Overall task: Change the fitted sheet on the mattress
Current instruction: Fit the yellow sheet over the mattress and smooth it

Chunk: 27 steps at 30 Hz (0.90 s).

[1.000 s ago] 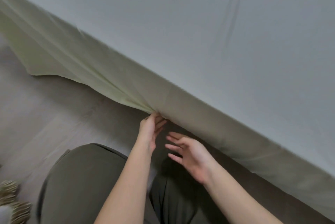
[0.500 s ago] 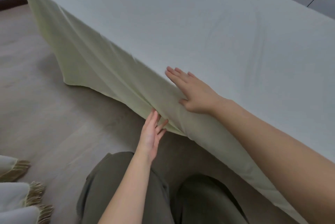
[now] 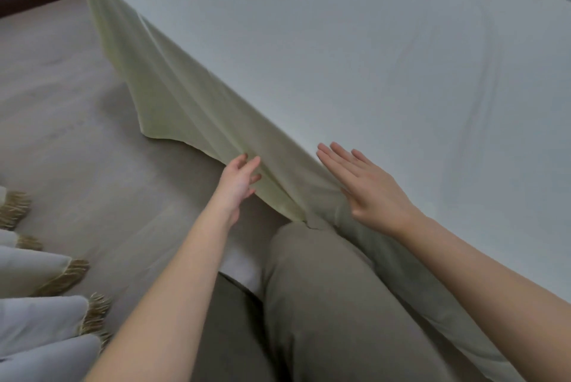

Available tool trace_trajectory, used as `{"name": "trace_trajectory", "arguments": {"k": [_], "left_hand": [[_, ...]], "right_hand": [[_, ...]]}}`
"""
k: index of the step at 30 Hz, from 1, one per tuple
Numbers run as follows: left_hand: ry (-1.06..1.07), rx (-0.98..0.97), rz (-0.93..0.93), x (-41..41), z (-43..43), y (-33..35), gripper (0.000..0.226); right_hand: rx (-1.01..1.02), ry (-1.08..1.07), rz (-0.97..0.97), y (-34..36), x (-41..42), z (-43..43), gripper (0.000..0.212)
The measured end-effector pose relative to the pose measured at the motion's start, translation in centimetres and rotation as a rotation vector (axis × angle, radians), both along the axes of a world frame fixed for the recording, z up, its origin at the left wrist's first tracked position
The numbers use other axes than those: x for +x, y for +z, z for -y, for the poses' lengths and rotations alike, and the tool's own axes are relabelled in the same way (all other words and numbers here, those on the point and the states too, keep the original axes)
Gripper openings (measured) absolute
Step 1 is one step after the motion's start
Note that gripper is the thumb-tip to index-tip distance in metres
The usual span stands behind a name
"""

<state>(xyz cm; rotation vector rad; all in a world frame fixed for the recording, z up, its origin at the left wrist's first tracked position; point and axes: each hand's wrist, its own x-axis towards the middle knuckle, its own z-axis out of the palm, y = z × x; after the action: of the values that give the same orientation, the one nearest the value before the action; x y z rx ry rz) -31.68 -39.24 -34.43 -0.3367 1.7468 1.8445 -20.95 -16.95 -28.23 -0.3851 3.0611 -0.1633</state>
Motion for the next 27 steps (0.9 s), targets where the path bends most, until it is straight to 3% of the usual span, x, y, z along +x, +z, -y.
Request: {"name": "trace_trajectory", "arguments": {"k": [5, 8, 12, 15, 17, 19, 24, 25, 27], "left_hand": [[0.02, -0.15, -0.04, -4.7, 2.7, 4.3, 0.045], [-0.118, -0.328, -0.092, -7.5, 5.0, 7.3, 0.046], [-0.289, -0.592, -0.104, -10.5, 6.5, 8.6, 0.055], [-0.3, -0.602, -0.058, -12.4, 4.8, 7.3, 0.066], [-0.29, -0.532, 0.023, -13.3, 3.2, 5.5, 0.057], [-0.221, -0.427, 0.113, -14.2, 2.0, 3.4, 0.039], [-0.055, -0.346, 0.133, -15.9, 2.0, -1.7, 0.02], [-0.022, -0.353, 0.143, -16.0, 2.2, -2.8, 0.012], [0.065, -0.339, 0.187, -16.0, 2.5, -5.1, 0.01]], "right_hand": [[-0.011, 0.01, -0.032, 0.2, -0.1, 0.0, 0.092], [-0.014, 0.018, -0.077, 0.0, -0.2, 0.1, 0.093], [0.224, 0.12, -0.202, -0.5, 0.0, 1.0, 0.105], [0.357, 0.128, -0.23, -3.4, -0.5, 4.5, 0.08], [0.306, 0.02, -0.152, -5.5, -2.4, 7.0, 0.069], [0.22, -0.083, -0.016, -7.1, -5.4, 9.0, 0.077], [0.129, -0.093, 0.217, -12.9, -9.7, 12.0, 0.067], [0.028, -0.104, 0.331, -14.1, -9.6, 12.4, 0.067], [-0.37, -0.32, 0.55, -15.5, -9.4, 13.4, 0.07]]}}
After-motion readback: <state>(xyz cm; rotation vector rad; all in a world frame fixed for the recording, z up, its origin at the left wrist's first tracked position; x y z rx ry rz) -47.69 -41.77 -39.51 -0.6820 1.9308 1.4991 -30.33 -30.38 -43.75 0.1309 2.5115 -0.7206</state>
